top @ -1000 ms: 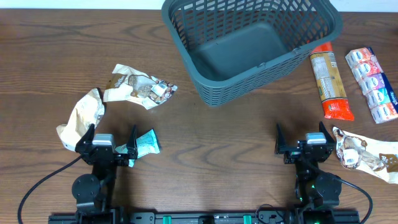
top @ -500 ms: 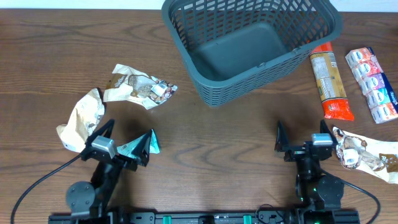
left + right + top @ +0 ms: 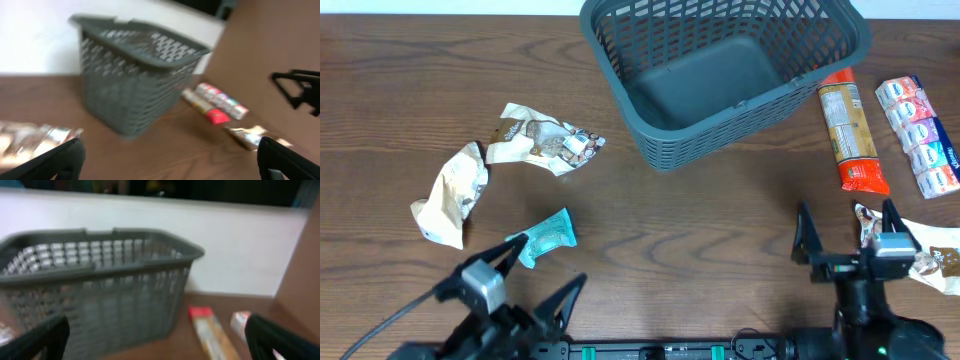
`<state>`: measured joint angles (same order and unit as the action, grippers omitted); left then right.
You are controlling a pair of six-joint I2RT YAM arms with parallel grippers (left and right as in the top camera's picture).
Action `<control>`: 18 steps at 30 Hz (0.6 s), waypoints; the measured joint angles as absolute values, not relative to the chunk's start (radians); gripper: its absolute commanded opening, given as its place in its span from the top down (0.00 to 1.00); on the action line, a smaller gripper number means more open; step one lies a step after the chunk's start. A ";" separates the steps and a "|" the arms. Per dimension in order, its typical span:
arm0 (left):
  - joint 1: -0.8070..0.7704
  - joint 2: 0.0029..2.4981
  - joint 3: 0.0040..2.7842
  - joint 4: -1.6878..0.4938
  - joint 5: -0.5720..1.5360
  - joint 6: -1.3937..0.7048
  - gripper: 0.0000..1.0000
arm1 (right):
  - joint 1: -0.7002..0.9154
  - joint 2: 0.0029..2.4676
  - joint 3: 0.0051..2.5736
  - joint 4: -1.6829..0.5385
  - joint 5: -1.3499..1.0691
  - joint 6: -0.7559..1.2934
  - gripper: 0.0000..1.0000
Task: Pack container
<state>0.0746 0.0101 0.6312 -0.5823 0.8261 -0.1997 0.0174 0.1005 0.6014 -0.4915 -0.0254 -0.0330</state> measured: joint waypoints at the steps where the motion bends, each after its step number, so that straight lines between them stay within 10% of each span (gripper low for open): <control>1: 0.075 0.010 0.646 -0.567 0.849 -0.202 0.02 | 0.017 0.121 0.640 -0.536 -0.054 -0.030 0.01; 12: 0.075 0.010 0.659 -0.513 0.980 -0.331 0.01 | 0.017 0.170 0.797 -0.948 -0.773 0.023 0.01; 18: 0.075 0.010 0.659 -0.487 0.994 -0.408 0.01 | 0.017 0.170 0.797 -0.812 -0.913 0.107 0.01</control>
